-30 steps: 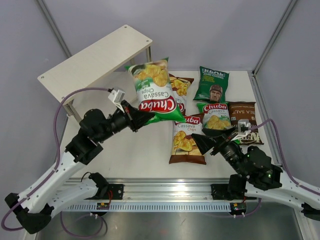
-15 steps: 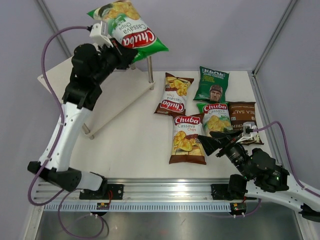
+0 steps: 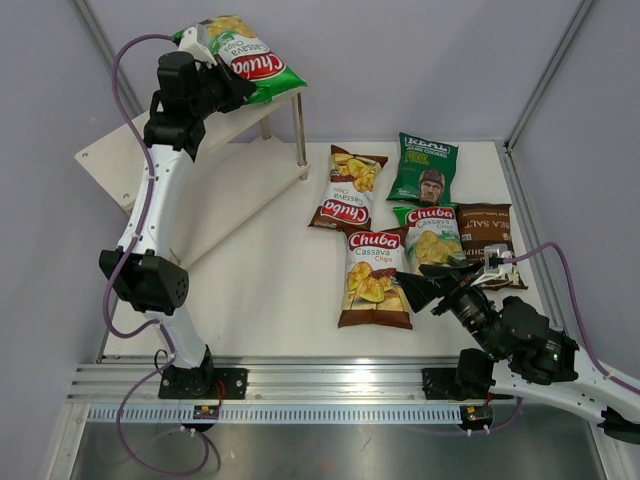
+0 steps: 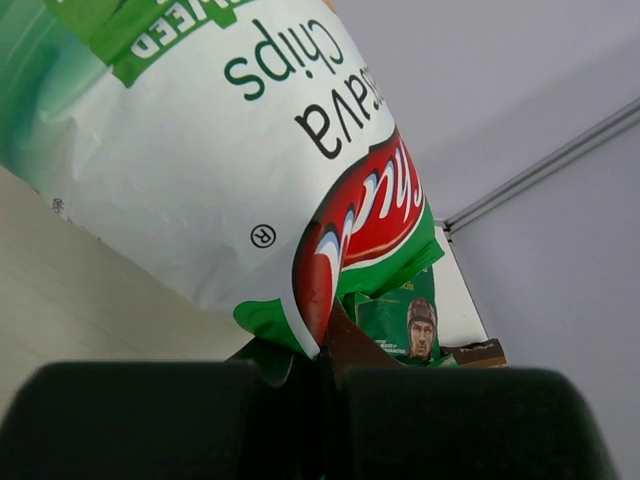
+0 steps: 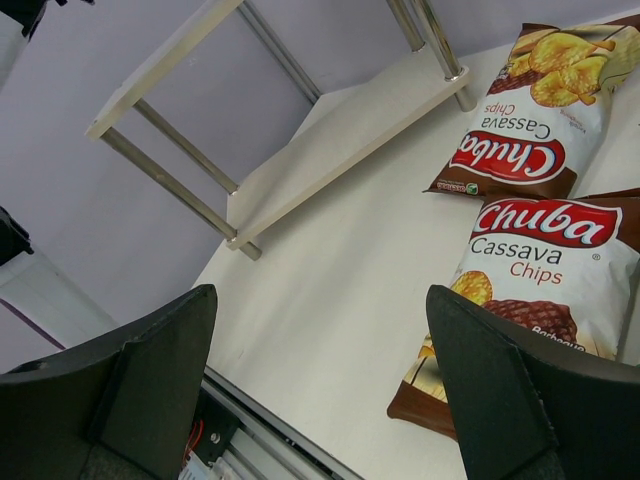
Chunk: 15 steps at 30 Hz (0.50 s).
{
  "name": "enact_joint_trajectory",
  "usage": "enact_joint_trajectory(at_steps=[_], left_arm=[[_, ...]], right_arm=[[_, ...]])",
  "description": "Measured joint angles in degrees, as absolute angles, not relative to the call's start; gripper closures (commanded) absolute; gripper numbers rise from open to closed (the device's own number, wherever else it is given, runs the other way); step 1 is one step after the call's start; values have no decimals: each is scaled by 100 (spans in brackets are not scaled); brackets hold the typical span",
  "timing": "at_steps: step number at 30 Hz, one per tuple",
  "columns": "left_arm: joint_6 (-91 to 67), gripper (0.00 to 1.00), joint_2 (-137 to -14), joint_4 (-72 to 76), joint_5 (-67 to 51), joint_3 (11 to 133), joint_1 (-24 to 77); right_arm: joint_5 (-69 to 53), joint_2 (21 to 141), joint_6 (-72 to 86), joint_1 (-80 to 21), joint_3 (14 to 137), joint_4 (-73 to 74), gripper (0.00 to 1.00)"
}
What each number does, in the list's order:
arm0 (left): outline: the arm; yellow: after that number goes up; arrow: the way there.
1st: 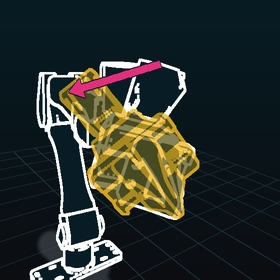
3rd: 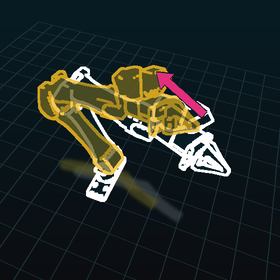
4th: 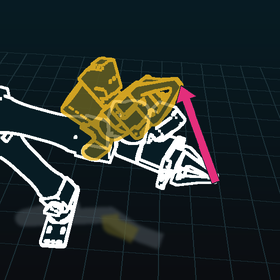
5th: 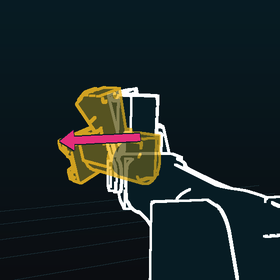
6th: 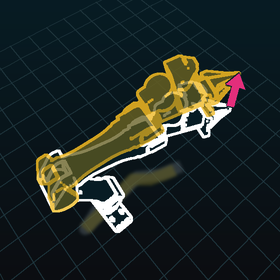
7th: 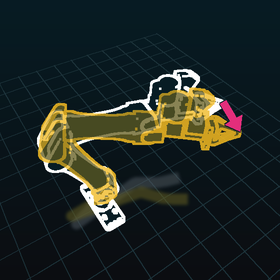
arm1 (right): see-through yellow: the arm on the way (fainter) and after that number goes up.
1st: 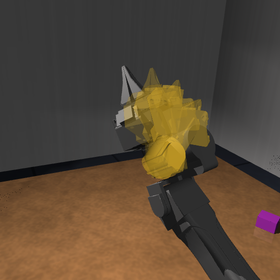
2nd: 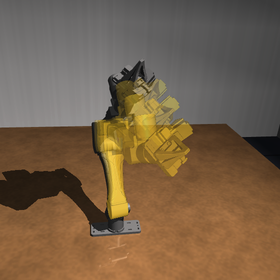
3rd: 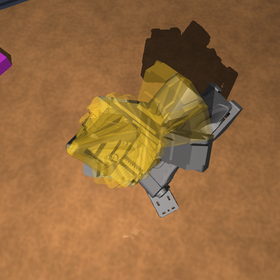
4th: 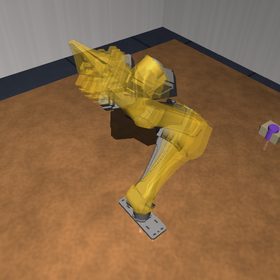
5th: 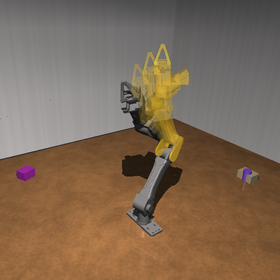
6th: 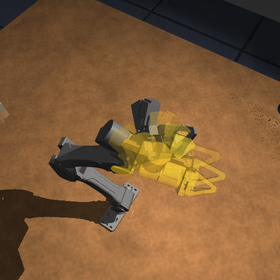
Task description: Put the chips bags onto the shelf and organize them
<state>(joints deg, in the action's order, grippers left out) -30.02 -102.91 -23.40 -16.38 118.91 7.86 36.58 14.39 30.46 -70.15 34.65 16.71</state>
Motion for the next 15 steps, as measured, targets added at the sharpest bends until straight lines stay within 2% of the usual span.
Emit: enact_joint_trajectory(at_steps=[12, 15], left_arm=[[-3503, 95, -10779, -1841, -2078, 11966, 563], [-3629, 89, -10812, -1761, -2102, 11966, 563]], right_arm=[[3658, 1345, 3133, -7015, 3461, 1811, 7], [3664, 1271, 3168, -7015, 3461, 1837, 6]])
